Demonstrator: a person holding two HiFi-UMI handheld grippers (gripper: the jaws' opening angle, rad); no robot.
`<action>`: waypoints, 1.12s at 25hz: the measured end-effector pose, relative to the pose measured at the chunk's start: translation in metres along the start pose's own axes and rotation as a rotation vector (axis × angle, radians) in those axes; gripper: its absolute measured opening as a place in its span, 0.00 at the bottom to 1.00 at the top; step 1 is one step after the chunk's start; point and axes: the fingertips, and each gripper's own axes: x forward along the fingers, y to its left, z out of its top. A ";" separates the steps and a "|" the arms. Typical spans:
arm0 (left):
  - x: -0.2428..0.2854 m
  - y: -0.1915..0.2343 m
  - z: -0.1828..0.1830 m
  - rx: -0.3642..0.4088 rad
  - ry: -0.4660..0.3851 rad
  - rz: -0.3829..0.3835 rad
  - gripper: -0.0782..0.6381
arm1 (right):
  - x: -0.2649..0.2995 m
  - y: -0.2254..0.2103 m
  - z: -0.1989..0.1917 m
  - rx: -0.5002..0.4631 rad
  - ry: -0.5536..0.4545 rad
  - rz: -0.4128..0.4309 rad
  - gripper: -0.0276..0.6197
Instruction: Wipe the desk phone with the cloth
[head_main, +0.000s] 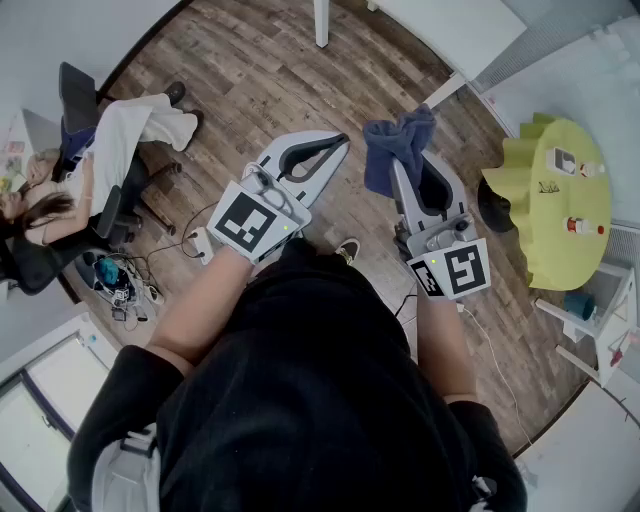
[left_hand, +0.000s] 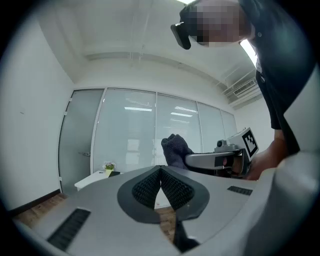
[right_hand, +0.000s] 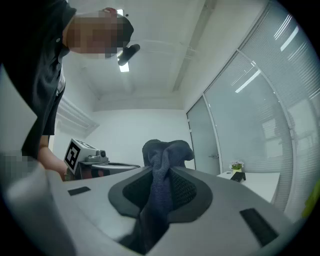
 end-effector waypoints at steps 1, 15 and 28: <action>0.000 -0.001 0.000 -0.003 0.001 0.000 0.12 | 0.000 0.000 0.000 0.001 -0.001 0.000 0.18; 0.003 -0.013 0.004 -0.009 -0.014 0.018 0.12 | -0.015 -0.009 0.008 0.003 -0.013 -0.005 0.18; 0.030 -0.037 0.016 0.018 -0.011 0.051 0.12 | -0.036 -0.031 0.022 -0.009 -0.040 0.049 0.18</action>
